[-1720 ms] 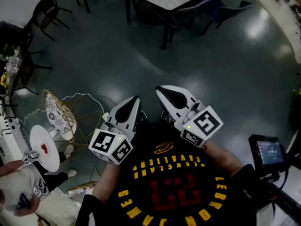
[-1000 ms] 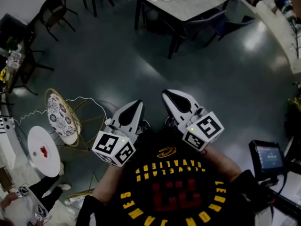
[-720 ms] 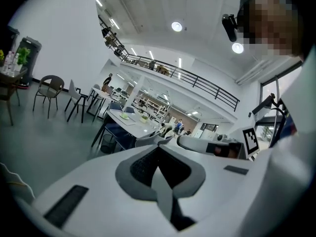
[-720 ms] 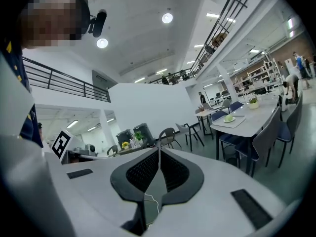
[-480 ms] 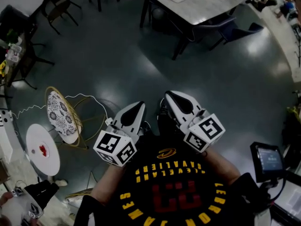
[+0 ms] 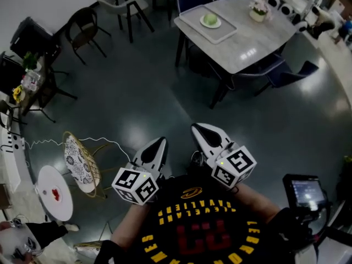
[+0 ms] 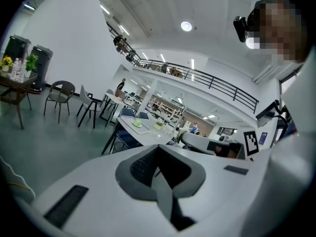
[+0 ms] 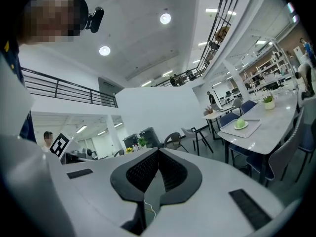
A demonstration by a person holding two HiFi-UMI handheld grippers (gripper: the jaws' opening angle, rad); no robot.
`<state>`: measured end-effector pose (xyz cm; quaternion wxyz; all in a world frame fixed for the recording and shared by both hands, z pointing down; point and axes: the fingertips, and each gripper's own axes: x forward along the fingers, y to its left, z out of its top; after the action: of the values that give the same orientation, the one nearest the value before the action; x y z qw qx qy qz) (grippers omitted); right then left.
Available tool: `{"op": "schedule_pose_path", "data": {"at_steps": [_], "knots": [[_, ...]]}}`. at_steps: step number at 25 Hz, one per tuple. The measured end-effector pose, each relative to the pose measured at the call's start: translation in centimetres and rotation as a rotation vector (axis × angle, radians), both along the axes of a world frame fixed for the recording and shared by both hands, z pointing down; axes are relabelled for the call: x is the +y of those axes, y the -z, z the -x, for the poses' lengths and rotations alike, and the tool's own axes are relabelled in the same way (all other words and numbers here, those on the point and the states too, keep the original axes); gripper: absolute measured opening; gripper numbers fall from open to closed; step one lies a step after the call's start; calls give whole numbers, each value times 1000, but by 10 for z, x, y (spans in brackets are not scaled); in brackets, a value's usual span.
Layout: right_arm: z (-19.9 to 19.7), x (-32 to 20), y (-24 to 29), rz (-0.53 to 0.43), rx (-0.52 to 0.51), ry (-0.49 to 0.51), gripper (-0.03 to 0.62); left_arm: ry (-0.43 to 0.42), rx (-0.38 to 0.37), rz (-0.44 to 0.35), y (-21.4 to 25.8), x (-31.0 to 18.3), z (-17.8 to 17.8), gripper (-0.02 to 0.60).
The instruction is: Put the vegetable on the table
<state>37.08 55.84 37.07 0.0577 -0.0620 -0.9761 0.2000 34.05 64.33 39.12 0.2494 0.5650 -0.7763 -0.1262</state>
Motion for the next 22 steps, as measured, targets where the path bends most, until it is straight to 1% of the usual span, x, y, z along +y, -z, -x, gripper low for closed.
{"op": "schedule_pose_path", "data": {"at_steps": [2,4,6,9,13,17,19,22], "knots": [[7,-14,0,19,3,21,5,28,-10,2,5,-12,7,0],[13,-25,-1,28,2,37,5,48,-4,12,5,-21,14,0],[20,-36,0,41,-7,39,5,57,10,22,3,-31,22,0],[30,-52,-3,62,-15,37,5,54,-3,39,2,-47,31,0],[41,-74,-13,68,1,11,5,20,1,54,-4,-73,42,0],[50,-104,-23,65,22,-51,5,-46,13,53,-13,-105,56,0],[58,-119,-26,68,34,-89,5,-78,21,48,-16,-120,68,0],[77,-141,-25,68,47,-147,5,-118,39,36,-16,-141,94,0]]}}
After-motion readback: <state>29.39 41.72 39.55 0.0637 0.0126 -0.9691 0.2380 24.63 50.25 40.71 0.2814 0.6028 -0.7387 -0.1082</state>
